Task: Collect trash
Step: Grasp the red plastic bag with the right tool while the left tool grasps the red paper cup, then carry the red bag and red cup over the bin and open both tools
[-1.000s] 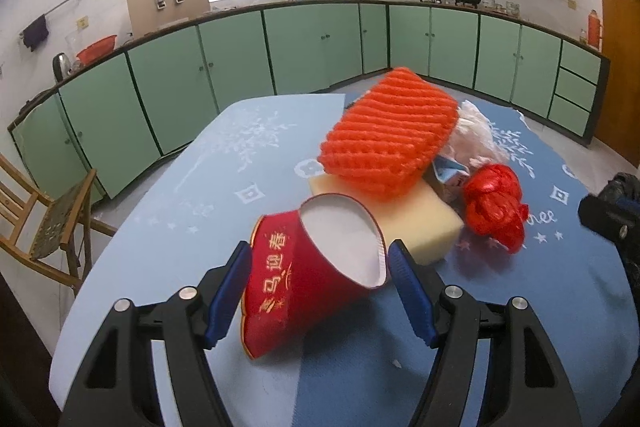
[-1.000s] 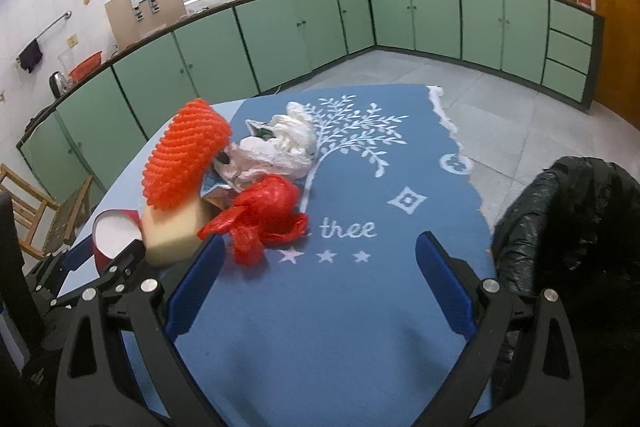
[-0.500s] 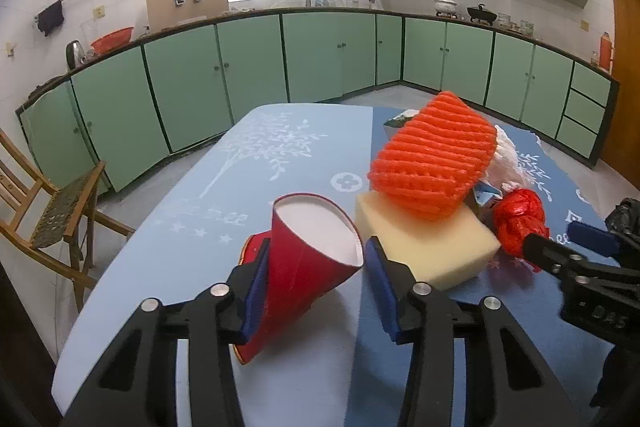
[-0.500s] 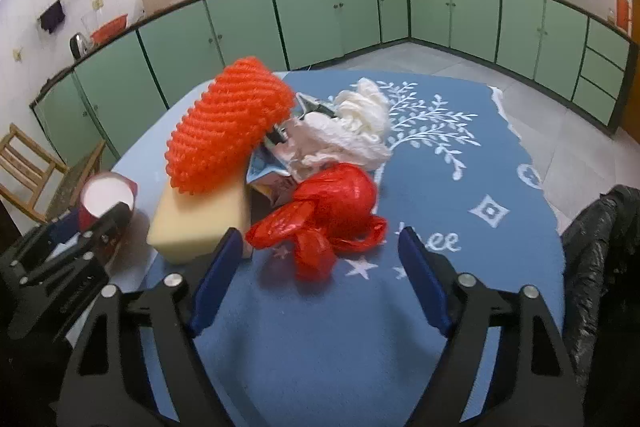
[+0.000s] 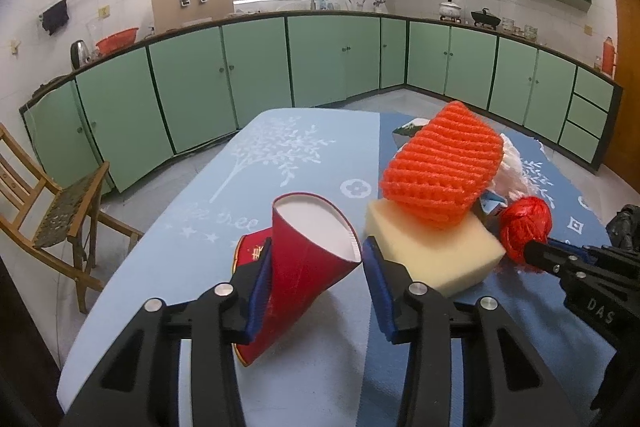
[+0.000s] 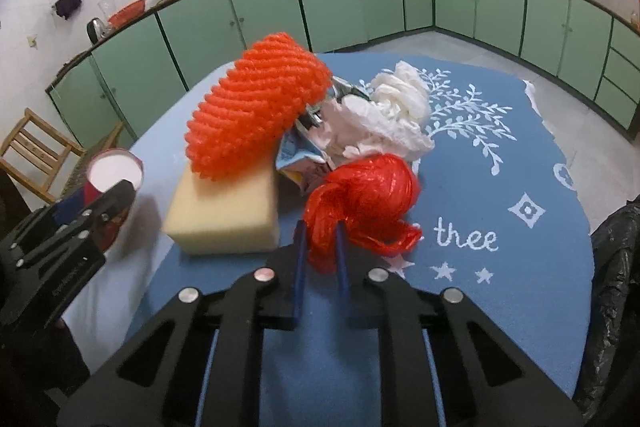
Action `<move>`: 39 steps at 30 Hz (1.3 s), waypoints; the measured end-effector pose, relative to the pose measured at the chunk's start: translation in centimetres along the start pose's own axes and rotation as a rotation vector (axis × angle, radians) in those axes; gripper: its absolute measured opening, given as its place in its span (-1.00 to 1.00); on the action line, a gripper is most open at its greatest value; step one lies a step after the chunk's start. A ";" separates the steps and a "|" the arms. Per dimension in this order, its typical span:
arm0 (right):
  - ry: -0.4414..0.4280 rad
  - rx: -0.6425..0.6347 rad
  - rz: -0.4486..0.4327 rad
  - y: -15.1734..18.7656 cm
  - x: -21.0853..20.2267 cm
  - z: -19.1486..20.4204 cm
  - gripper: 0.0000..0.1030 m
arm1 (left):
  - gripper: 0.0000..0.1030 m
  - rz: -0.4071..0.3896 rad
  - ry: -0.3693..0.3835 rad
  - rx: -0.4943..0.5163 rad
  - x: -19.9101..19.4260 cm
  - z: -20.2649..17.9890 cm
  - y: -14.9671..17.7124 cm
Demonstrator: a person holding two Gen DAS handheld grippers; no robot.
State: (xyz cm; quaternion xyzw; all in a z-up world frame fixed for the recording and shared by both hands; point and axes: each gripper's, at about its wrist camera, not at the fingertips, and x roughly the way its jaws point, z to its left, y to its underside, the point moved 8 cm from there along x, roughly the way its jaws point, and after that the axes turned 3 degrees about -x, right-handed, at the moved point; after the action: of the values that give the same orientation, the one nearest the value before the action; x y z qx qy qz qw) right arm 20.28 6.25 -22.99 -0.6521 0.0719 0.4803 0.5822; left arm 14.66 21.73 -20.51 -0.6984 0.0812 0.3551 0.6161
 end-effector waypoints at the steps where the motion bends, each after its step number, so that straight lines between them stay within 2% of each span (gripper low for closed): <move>1: -0.001 -0.002 -0.008 -0.2 -0.5 0.0 -0.78 | -0.17 -0.005 0.003 0.001 -0.2 -0.2 -0.1; 15: 0.005 0.014 -0.058 -1.0 -4.7 -0.5 -0.78 | -0.17 -0.048 0.038 0.024 -3.5 -1.3 -1.4; 23: 0.003 0.011 -0.097 -1.7 -7.4 -0.8 -0.78 | -0.17 -0.096 0.092 0.046 -6.5 -2.9 -2.7; 31: 0.029 0.018 -0.146 -2.2 -11.0 -2.5 -0.78 | -0.17 -0.138 0.162 0.072 -9.4 -6.2 -4.0; 39: 0.082 0.042 -0.196 -2.0 -15.1 -5.8 -0.78 | -0.17 -0.164 0.236 0.102 -11.3 -10.0 -5.1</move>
State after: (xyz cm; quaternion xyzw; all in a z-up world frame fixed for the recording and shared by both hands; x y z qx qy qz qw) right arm 16.76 -4.91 -11.67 -0.6629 0.0415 0.3922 0.6365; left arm 13.13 10.09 -9.80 -0.7075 0.1137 0.2146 0.6637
